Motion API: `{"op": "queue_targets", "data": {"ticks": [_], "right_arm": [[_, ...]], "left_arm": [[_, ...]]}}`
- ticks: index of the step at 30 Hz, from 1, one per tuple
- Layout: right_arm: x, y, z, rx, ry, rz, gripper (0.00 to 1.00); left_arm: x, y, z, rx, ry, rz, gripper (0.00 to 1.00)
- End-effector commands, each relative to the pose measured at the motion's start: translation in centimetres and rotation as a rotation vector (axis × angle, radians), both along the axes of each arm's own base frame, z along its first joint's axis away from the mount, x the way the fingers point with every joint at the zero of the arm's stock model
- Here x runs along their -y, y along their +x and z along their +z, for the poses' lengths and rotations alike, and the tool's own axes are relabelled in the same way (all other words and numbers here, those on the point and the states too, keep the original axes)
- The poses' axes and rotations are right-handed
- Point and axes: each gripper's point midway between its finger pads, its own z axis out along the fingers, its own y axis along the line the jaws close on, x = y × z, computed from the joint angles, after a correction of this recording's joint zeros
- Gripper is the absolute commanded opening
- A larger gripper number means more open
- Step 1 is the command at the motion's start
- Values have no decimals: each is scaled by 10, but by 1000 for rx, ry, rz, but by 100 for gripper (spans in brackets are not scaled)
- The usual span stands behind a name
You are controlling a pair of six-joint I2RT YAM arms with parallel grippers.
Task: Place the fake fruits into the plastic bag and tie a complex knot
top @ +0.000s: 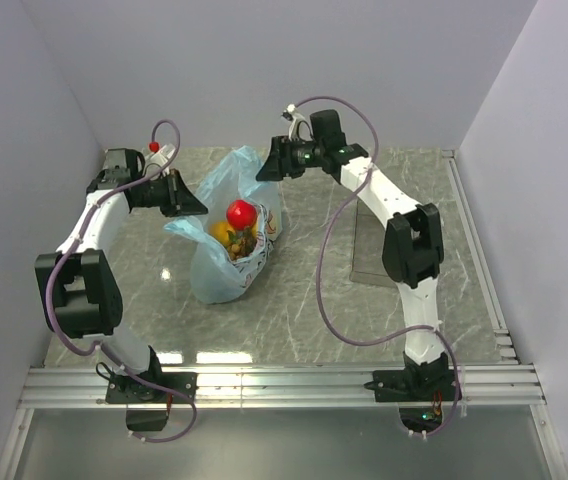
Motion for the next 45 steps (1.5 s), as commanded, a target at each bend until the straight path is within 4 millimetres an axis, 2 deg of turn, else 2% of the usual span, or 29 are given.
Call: {"op": "queue_targets", "data": {"ticks": [1, 2, 4, 5, 6, 7, 8, 9, 10, 13, 14, 15, 17, 20, 21, 23, 24, 25, 26, 27, 28, 29, 30, 32, 36, 37, 38, 39, 45], "right_arm": [[-8, 15, 23, 76, 35, -23, 71], [-9, 15, 25, 80, 41, -23, 58], [-9, 9, 36, 80, 60, -15, 46], [-7, 6, 43, 93, 70, -11, 28], [-6, 0, 42, 86, 70, -9, 17], [-1, -9, 65, 125, 88, -5, 7], [1, -15, 76, 146, 97, -5, 0], [8, -21, 70, 120, 93, -19, 0], [16, -35, 98, 160, 121, -27, 0], [37, -66, 120, 181, 153, -46, 0], [42, -73, 122, 179, 154, -53, 0], [49, -88, 124, 166, 155, -56, 0], [55, -103, 123, 142, 163, -58, 0], [63, -127, 113, 93, 167, -60, 0], [66, -132, 106, 80, 159, -68, 0], [68, -136, 101, 67, 157, -74, 0], [70, -138, 98, 63, 152, -78, 0], [70, -139, 97, 65, 152, -76, 0], [71, -140, 95, 66, 149, -78, 0], [72, -142, 94, 73, 143, -75, 0], [73, -142, 93, 77, 137, -78, 0], [74, -143, 91, 76, 129, -79, 0], [75, -144, 91, 91, 124, -76, 0], [77, -146, 92, 99, 115, -77, 0], [79, -146, 100, 138, 112, -76, 0], [78, -146, 100, 138, 114, -74, 0], [78, -146, 102, 142, 118, -71, 0], [77, -144, 100, 132, 120, -70, 0], [74, -143, 103, 132, 129, -59, 0]], "left_arm": [[7, 8, 17, 76, -3, -24, 9], [8, 9, 17, 75, -3, -26, 9], [9, 10, 17, 75, 1, -23, 9], [8, 14, 21, 94, 4, -18, 9], [8, 18, 25, 113, 9, -19, 10], [8, 25, 26, 136, 32, -7, 12], [6, 39, 44, 205, 47, 1, 13], [5, 51, 45, 222, 59, 9, 13], [5, 61, 50, 245, 76, 19, 16], [4, 92, 67, 292, 80, 29, 21], [4, 101, 82, 333, 86, 37, 24], [5, 109, 77, 326, 88, 38, 32], [5, 117, 92, 368, 94, 54, 42], [-4, 116, 115, 419, 115, 105, 55], [-6, 104, 135, 452, 115, 118, 62], [-15, 88, 151, 462, 101, 157, 67], [-16, 66, 164, 479, 101, 175, 69], [-21, 55, 169, 486, 105, 194, 69], [-22, 42, 159, 466, 119, 206, 73], [-28, 21, 183, 544, 156, 256, 88], [-32, 11, 188, 575, 177, 283, 93], [-36, 1, 182, 572, 198, 307, 98], [-39, -18, 199, 624, 214, 336, 99], [-46, -30, 200, 630, 257, 373, 99], [-40, -66, 170, 539, 277, 321, 99], [-41, -68, 165, 544, 283, 326, 99], [-46, -69, 146, 511, 305, 342, 99], [-46, -73, 143, 524, 316, 343, 99], [-66, -61, 104, 456, 399, 423, 93]]}}
